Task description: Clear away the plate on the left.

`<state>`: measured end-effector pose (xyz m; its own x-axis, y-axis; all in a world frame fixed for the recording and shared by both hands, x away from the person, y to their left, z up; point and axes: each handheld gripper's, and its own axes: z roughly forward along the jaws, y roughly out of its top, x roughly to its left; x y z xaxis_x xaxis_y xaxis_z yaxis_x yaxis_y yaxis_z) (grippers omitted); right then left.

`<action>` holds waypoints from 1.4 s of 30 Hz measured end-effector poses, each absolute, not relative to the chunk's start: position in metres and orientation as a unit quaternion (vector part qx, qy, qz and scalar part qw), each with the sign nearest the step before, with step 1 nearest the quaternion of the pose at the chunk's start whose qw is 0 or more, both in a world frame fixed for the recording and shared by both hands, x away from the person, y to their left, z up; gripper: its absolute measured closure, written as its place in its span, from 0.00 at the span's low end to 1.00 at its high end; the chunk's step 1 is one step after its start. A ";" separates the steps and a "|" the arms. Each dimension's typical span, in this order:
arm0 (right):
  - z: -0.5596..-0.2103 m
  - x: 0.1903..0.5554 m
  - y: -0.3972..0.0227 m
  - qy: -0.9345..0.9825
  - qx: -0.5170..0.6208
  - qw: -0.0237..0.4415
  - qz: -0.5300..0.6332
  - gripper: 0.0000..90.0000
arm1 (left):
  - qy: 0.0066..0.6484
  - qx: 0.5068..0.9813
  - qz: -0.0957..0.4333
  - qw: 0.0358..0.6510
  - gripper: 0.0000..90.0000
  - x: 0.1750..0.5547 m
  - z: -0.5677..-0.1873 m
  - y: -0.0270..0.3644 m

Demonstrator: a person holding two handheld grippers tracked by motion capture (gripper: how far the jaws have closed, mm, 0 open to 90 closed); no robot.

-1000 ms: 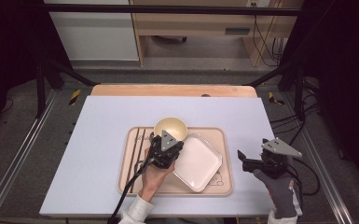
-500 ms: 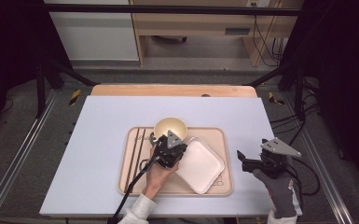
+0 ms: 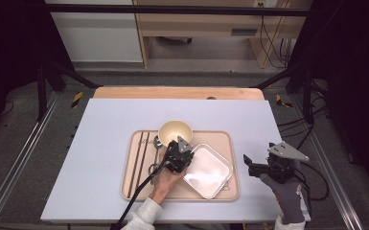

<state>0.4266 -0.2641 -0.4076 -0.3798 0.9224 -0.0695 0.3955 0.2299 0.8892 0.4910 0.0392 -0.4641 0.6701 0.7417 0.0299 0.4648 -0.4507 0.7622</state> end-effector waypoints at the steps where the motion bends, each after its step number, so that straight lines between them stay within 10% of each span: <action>1: -0.408 0.427 -0.264 0.718 0.459 0.315 0.417 0.02 | 0.363 0.834 0.181 0.375 0.93 0.492 -0.465 0.039; 21: -0.408 0.426 -0.263 0.718 0.459 0.316 0.417 0.02 | 0.349 0.851 0.191 0.344 0.84 0.490 -0.467 0.038; 42: -0.408 0.427 -0.262 0.720 0.458 0.316 0.415 0.02 | 0.341 0.814 0.211 0.420 0.54 0.457 -0.417 0.100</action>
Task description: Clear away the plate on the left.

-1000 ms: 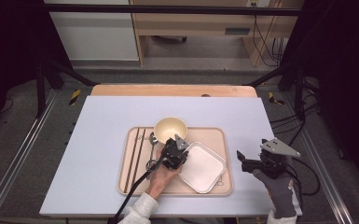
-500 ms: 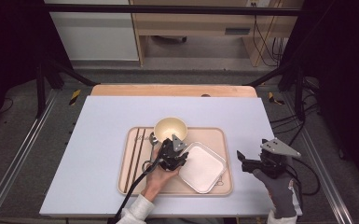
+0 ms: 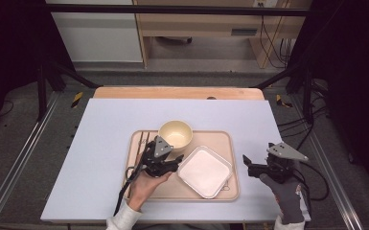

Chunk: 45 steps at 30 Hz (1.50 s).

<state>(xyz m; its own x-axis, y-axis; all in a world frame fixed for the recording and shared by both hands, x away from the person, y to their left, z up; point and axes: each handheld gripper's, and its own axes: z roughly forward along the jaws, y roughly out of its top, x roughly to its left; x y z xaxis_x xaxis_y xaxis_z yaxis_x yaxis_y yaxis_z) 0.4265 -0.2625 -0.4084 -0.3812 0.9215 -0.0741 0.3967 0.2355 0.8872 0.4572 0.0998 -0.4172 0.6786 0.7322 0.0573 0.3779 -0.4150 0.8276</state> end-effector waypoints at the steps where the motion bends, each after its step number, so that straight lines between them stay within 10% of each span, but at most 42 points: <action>1: -0.408 0.427 -0.262 0.720 0.458 0.315 0.415 0.02 | 0.344 0.813 0.215 0.418 0.53 0.457 -0.416 0.105; 45: -0.410 0.427 -0.262 0.724 0.455 0.318 0.410 0.02 | 0.433 0.743 0.263 0.438 0.23 0.437 -0.426 0.250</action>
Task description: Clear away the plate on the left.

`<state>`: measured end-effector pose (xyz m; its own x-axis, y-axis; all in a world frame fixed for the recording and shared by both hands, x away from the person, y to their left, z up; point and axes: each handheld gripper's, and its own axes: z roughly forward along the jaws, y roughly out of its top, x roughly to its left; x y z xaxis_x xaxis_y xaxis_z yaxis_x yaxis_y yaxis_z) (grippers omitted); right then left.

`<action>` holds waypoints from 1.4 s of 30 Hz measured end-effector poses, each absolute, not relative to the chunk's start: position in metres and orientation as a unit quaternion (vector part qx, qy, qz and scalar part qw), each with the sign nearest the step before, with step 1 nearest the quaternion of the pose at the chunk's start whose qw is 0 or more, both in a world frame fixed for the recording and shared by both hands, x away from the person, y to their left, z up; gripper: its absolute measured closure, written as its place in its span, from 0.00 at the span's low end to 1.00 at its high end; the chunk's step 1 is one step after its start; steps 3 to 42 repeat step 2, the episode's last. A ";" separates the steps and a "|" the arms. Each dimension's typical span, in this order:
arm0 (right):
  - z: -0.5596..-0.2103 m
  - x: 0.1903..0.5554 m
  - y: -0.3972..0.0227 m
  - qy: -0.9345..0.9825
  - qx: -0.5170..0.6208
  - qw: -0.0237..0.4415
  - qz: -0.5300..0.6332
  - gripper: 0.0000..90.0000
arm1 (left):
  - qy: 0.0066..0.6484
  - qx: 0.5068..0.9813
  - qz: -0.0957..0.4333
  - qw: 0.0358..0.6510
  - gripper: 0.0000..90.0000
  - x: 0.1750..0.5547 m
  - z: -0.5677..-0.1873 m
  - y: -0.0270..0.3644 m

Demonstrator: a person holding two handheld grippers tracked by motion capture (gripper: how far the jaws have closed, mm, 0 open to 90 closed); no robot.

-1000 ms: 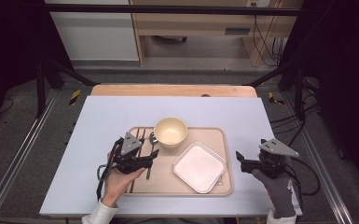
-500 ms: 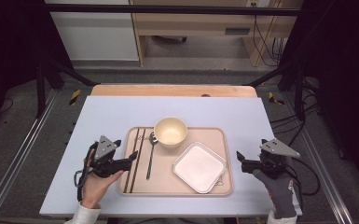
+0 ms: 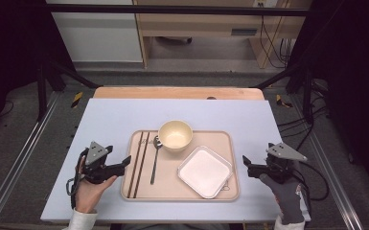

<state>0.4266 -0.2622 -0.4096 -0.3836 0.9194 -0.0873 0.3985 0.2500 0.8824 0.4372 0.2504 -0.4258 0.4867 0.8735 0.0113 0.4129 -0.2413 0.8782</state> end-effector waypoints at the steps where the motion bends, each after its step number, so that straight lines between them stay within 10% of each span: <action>1: -0.410 0.427 -0.262 0.724 0.455 0.318 0.409 0.02 | 0.434 0.742 0.263 0.438 0.23 0.437 -0.426 0.252; 42: -0.409 0.426 -0.262 0.724 0.455 0.318 0.410 0.02 | 0.437 0.740 0.264 0.439 0.23 0.437 -0.426 0.253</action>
